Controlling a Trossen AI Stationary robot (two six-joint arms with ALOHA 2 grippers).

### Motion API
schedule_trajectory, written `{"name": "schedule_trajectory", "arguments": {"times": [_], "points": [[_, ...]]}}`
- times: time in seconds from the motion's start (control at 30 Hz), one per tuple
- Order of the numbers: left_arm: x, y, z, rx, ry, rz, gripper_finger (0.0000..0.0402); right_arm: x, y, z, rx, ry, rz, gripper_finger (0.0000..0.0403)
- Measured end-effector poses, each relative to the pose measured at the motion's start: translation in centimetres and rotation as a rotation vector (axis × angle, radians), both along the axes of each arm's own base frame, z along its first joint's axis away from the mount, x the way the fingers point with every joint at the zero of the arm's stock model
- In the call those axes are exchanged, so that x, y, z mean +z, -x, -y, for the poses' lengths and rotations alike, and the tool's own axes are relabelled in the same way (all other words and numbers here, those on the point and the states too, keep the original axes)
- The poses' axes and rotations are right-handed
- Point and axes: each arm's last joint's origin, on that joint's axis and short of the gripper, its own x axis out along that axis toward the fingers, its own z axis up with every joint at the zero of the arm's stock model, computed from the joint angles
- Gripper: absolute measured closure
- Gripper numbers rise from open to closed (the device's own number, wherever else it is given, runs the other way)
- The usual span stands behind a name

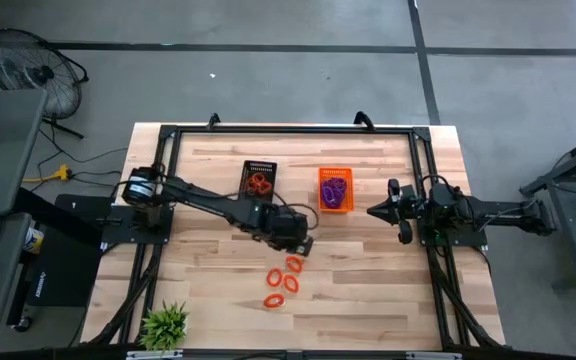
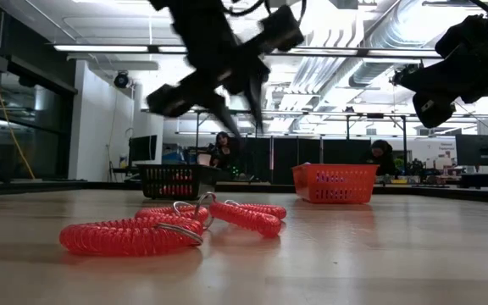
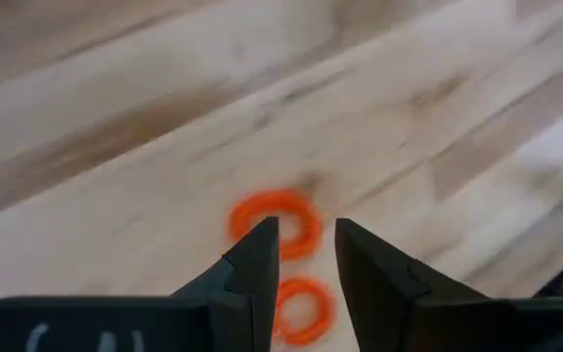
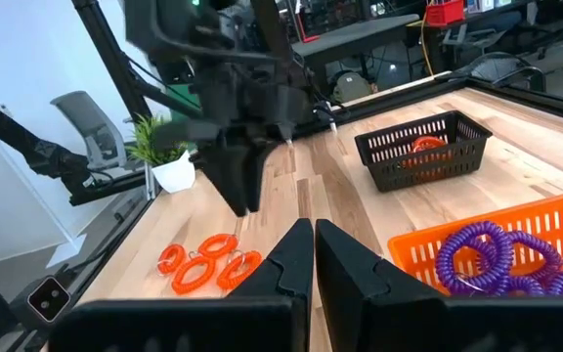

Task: Sort spring keychains into baskets
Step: Put the orange spring keychain into the black basket

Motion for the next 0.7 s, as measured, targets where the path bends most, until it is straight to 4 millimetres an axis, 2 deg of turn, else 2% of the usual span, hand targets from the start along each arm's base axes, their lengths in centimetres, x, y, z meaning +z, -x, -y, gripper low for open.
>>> {"name": "schedule_trajectory", "arguments": {"times": [0.1, 0.17, 0.33, 0.57, 0.7], "points": [[-0.1, -0.7, 0.8, -0.070, -0.014, 0.052, 0.0309, 0.0, 0.0, 0.0, 0.000, 0.000, -0.003, 0.0392], [-0.7, -0.3, 1.4, -0.154, -0.060, 0.021, 0.0320, 0.0, 0.0, 0.0, 0.000, -0.001, -0.006, 0.0392], [-0.5, -1.2, 1.8, -0.392, -0.201, 0.139, 0.0348, -0.1, -0.1, 0.0, -0.001, -0.001, -0.014, 0.0392], [-0.7, -1.2, 1.9, -1.059, -0.591, 0.233, 0.0365, -0.2, -0.1, 0.0, 0.000, -0.002, -0.021, 0.0392], [-0.7, -1.2, 1.9, -1.333, -0.765, 0.270, 0.0366, -0.2, -0.1, 0.0, 0.000, -0.002, -0.021, 0.0392]]}}
